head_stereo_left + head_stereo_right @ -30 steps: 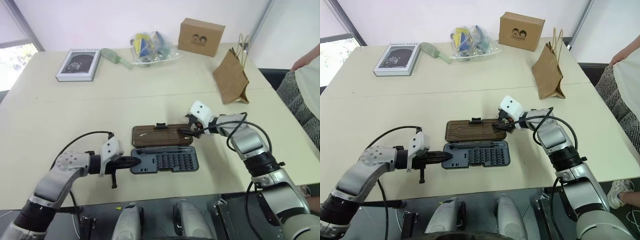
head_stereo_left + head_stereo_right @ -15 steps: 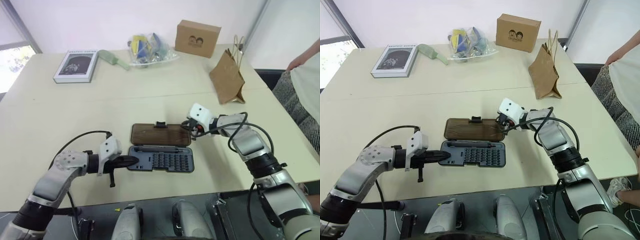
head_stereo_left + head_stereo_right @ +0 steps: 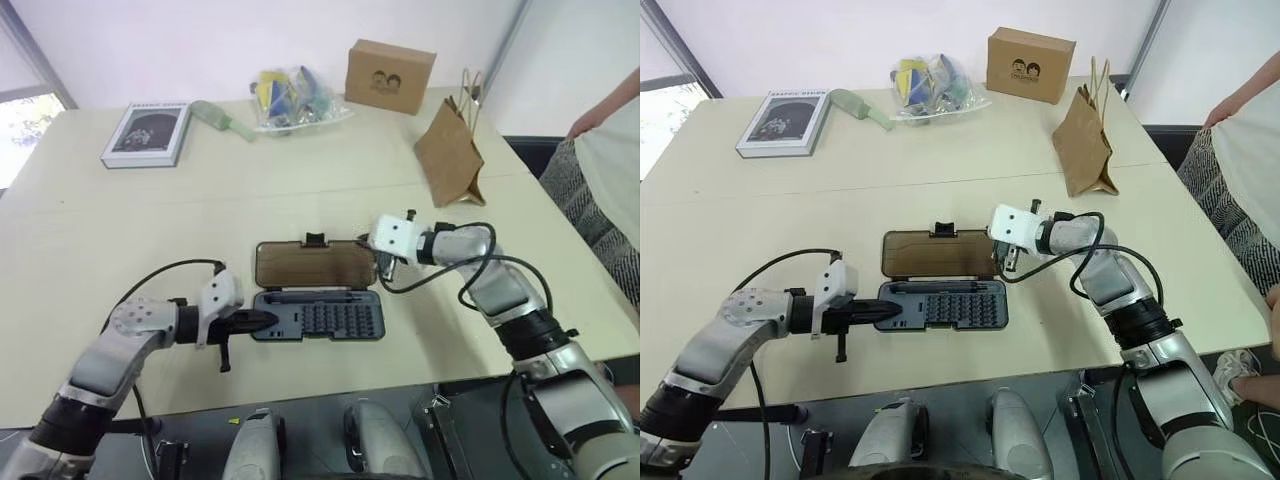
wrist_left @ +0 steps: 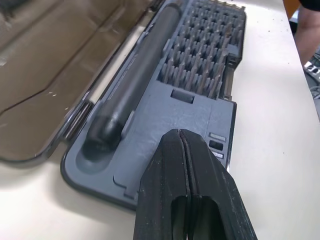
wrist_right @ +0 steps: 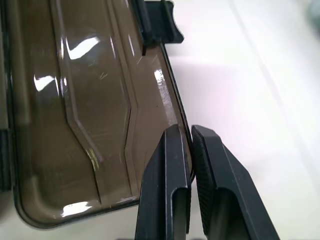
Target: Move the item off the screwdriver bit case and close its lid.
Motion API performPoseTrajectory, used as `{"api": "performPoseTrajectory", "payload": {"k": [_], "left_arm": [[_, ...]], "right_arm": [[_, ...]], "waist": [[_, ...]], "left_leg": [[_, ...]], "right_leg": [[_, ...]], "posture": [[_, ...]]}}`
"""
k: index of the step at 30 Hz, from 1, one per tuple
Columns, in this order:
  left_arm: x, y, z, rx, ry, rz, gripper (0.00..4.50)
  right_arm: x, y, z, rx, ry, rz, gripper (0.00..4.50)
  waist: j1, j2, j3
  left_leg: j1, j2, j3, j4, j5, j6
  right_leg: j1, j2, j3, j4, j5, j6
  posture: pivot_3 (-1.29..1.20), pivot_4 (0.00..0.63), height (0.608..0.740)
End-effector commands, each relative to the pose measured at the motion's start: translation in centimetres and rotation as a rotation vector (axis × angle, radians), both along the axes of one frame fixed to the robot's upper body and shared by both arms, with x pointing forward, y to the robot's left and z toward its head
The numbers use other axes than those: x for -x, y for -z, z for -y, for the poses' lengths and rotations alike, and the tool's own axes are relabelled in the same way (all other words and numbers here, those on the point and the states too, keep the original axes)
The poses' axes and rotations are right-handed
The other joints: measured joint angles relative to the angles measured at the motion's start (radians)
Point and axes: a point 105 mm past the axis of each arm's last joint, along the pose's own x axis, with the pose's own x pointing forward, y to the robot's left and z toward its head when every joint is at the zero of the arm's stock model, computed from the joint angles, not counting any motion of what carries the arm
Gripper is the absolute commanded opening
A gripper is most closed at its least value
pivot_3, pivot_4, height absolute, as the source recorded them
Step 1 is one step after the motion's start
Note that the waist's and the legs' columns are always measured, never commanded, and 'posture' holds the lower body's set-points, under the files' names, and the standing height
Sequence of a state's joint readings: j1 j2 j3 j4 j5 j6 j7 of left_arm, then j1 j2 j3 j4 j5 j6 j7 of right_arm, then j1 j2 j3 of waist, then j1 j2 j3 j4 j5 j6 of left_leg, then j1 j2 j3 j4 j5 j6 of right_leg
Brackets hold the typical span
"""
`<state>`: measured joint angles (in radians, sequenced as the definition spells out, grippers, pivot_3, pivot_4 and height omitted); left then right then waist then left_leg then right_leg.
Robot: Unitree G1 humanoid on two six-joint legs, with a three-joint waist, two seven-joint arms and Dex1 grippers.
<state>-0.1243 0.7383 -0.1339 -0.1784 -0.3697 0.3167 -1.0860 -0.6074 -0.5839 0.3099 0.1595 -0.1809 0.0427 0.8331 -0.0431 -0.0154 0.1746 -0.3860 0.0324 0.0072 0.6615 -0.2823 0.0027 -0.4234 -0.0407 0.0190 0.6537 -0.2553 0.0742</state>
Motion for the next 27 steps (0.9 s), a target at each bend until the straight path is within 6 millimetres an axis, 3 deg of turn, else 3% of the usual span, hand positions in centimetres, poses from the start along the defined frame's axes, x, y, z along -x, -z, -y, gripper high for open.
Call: {"api": "performPoseTrajectory", "payload": {"k": [1,15,27], "left_arm": [[0.1,0.8,-0.1,-0.036,-0.006,-0.022,0.0],[-0.3,0.4,0.4,-0.039,0.013,-0.018,0.0],[-1.2,-0.4,0.8,-0.044,0.041,-0.003,0.0]], "right_arm": [[0.1,-1.4,-0.5,-0.017,-0.028,0.106,0.02],[2.5,-5.4,0.7,-0.05,-0.043,0.479,0.02],[5.8,-6.2,2.1,0.012,-0.07,0.483,0.02]], "waist": [[0.0,0.0,0.0],[0.006,0.0,0.0],[0.033,0.0,0.0]], "left_leg": [[0.0,0.0,0.0,0.0,0.0,0.0],[-0.001,0.0,-0.001,0.0,0.0,0.0],[-0.003,-0.001,0.002,0.001,0.0,0.0]], "right_leg": [[0.0,0.0,0.0,0.0,0.0,0.0],[0.0,-0.001,0.0,0.0,0.0,0.0],[-0.001,-0.002,0.0,-0.001,0.0,0.0]], "posture": [[0.0,0.15,0.74],[0.0,0.15,0.74],[0.0,0.15,0.74]]}}
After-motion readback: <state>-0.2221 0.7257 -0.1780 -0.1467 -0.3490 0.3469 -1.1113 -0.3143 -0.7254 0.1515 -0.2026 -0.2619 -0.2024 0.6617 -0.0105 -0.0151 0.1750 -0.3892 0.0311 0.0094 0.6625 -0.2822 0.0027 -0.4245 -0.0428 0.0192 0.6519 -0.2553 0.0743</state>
